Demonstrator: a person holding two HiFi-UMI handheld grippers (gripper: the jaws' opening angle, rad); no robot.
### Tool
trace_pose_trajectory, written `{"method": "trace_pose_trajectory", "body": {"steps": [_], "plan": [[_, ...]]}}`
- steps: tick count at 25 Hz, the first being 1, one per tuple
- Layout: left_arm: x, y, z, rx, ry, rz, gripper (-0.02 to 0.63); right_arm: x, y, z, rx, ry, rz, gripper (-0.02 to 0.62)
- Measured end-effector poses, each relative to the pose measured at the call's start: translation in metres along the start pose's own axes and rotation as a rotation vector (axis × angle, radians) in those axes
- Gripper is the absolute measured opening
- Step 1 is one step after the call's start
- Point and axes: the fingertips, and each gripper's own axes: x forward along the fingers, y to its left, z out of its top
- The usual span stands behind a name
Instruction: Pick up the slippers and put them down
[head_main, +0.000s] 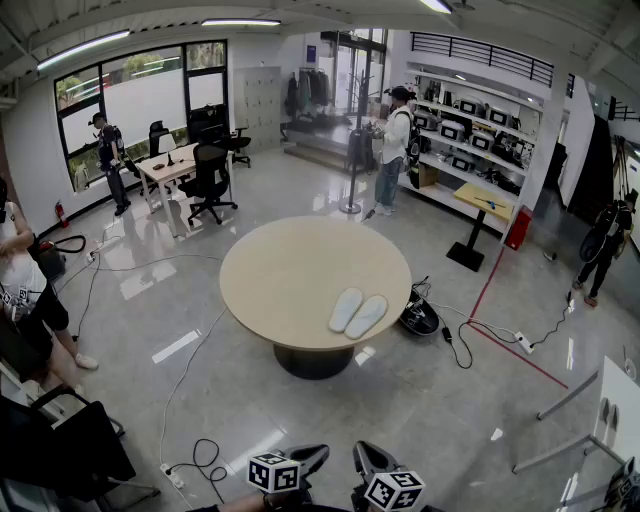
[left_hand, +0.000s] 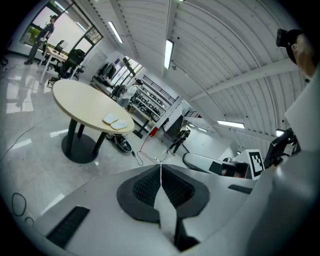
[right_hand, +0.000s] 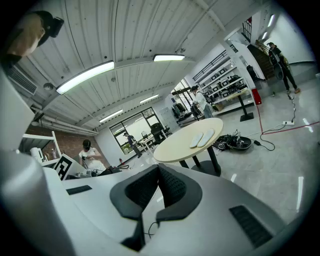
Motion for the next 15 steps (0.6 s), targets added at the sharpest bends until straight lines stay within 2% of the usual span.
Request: {"method": "trace_pose_trajectory", "body": {"steps": [3,15], "plan": [[0.000,0.004,0.001,-0.005,-0.003,0.003,0.024,0.003,-0.002,-0.003,0.001,0.015,-0.006,0.017],[0.022,0.049,0.046,-0.050,-0.034,-0.035,0.023,0.064,-0.021,0.024,0.015,0.021,-0.073,0.017]]}}
